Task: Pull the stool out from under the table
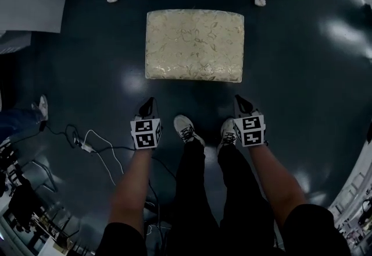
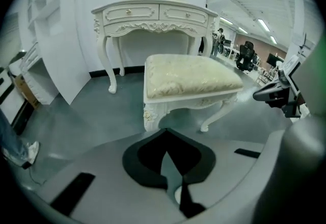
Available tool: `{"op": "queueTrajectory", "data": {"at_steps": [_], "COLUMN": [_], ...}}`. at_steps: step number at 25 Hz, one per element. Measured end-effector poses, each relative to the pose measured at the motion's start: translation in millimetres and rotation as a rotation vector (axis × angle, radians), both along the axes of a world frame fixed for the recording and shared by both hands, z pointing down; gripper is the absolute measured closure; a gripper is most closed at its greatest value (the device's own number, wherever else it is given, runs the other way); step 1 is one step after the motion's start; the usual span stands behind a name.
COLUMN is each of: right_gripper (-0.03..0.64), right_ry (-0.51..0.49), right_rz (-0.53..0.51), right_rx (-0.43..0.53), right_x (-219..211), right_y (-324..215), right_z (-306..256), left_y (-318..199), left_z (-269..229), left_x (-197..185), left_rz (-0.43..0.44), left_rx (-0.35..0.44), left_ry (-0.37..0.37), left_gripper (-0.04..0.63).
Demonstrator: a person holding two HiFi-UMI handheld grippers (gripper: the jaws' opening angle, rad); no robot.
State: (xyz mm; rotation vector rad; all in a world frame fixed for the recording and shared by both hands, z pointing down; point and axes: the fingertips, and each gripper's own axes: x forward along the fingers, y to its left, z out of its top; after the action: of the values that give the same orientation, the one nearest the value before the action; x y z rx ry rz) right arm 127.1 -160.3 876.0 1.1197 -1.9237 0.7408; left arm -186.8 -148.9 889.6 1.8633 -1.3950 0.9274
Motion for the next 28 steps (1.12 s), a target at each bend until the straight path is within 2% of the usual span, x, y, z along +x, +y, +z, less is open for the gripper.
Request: {"op": "queueTrajectory", "data": {"at_steps": [7, 10, 13, 16, 20, 24, 28], "right_gripper": [0.589, 0.589, 0.589, 0.589, 0.589, 0.589, 0.589], "right_ry": [-0.095, -0.133, -0.180, -0.233, -0.314, -0.405, -0.449], "right_rz": [-0.021, -0.071, -0.095, -0.096, -0.084, -0.070, -0.098], "right_rx": [0.048, 0.119, 0.203, 0.268, 0.318, 0.341, 0.356], "right_x": [-18.7, -33.3, -45.7, -49.4, -48.5, -48.6, -49.6], "right_y": [2.9, -6.3, -23.5, -23.0, -10.1, -0.9, 18.9], "right_z": [-157.9, -239.4, -320.9, -398.7, -485.7, -549.1, -590.1], "left_y": [32.2, 25.3, 9.2, 10.2, 17.8, 17.9, 31.2], "left_z": [-161.3, -244.0, -324.2, -399.0, -484.0, -550.8, -591.6], "left_x": [40.5, 57.7, 74.2, 90.2, 103.7, 119.9, 140.1], "left_rz": [-0.140, -0.150, -0.092, -0.010, 0.039, 0.091, 0.148], "left_rx": [0.031, 0.086, 0.156, 0.216, 0.278, 0.334, 0.353], "left_ry": [0.147, 0.219, 0.262, 0.274, 0.310, 0.369, 0.422], "left_gripper": [0.588, 0.588, 0.588, 0.588, 0.588, 0.588, 0.588]}}
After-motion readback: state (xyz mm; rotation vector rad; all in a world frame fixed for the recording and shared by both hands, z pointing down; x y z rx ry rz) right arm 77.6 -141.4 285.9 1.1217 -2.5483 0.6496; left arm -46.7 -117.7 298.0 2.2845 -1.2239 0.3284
